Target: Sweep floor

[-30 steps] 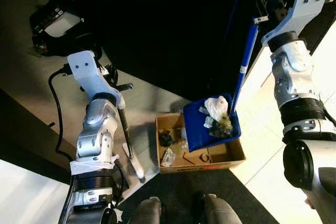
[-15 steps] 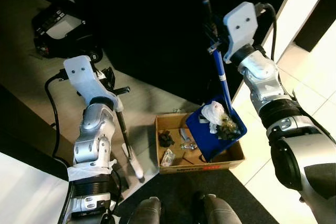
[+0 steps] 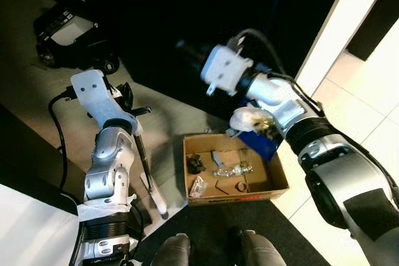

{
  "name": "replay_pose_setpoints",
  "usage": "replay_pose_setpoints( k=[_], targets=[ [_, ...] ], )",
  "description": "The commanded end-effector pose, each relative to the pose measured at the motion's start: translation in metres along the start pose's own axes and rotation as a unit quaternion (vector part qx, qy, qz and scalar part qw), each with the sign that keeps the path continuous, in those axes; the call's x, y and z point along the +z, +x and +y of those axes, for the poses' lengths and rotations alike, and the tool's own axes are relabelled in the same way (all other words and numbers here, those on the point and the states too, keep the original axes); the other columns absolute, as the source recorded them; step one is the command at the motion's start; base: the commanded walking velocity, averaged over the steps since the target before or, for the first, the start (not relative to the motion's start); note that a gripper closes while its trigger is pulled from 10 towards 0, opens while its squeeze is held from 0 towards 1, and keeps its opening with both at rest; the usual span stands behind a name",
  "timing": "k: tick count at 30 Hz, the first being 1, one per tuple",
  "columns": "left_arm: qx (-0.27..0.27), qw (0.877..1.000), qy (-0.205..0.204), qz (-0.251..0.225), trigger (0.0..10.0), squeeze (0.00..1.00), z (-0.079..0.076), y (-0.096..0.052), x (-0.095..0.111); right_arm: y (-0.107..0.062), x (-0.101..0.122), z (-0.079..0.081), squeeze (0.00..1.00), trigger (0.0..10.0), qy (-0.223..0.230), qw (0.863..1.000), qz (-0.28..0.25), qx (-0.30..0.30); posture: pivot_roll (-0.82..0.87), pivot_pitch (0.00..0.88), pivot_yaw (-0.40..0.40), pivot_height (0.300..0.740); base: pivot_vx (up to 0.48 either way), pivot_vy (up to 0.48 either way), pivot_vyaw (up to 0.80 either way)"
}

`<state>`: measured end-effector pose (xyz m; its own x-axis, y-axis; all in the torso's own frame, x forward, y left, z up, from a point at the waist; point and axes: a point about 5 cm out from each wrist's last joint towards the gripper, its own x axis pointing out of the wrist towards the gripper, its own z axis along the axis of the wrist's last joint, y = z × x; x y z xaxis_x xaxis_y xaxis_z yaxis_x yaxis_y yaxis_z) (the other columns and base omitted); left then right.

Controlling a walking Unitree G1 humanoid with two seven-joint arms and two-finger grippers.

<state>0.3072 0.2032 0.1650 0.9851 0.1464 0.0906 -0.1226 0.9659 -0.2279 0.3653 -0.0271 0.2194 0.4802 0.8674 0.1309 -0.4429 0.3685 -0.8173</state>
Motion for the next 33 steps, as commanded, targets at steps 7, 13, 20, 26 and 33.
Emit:
replay_pose_setpoints(
  k=[7, 13, 20, 26, 33],
  targets=[
    [-0.002, 1.000, -0.003, -0.016, 10.0, 0.00, -0.004, -0.003, 0.006, 0.000, 0.001, 0.029, 0.00, 10.0, -0.056, 0.995, -0.015, 0.079, 0.11, 0.093, -0.043, 0.740, 0.000, 0.000, 0.00],
    [-0.003, 1.000, -0.008, -0.015, 10.0, 0.00, -0.006, -0.002, 0.005, -0.010, -0.008, 0.034, 0.00, 10.0, -0.071, 0.994, 0.000, 0.088, 0.09, 0.092, -0.035, 0.740, 0.000, 0.000, 0.00],
    [-0.015, 1.000, -0.009, -0.009, 10.0, 0.00, -0.011, 0.002, 0.003, -0.022, -0.012, 0.001, 0.00, 10.0, -0.070, 0.997, 0.006, 0.029, 0.08, 0.088, -0.016, 0.740, 0.000, 0.000, 0.00],
    [-0.019, 1.000, -0.010, -0.007, 10.0, 0.00, -0.013, 0.003, 0.003, -0.032, -0.002, -0.019, 0.00, 10.0, -0.044, 0.998, -0.041, -0.008, 0.06, 0.087, -0.005, 0.740, 0.000, 0.000, 0.00],
    [-0.028, 1.000, -0.012, 0.000, 10.0, 0.00, -0.017, 0.006, 0.000, -0.059, 0.001, -0.087, 0.00, 10.0, -0.038, 0.987, -0.019, -0.156, 0.04, 0.084, 0.007, 0.740, 0.000, 0.000, 0.00]
  ],
)
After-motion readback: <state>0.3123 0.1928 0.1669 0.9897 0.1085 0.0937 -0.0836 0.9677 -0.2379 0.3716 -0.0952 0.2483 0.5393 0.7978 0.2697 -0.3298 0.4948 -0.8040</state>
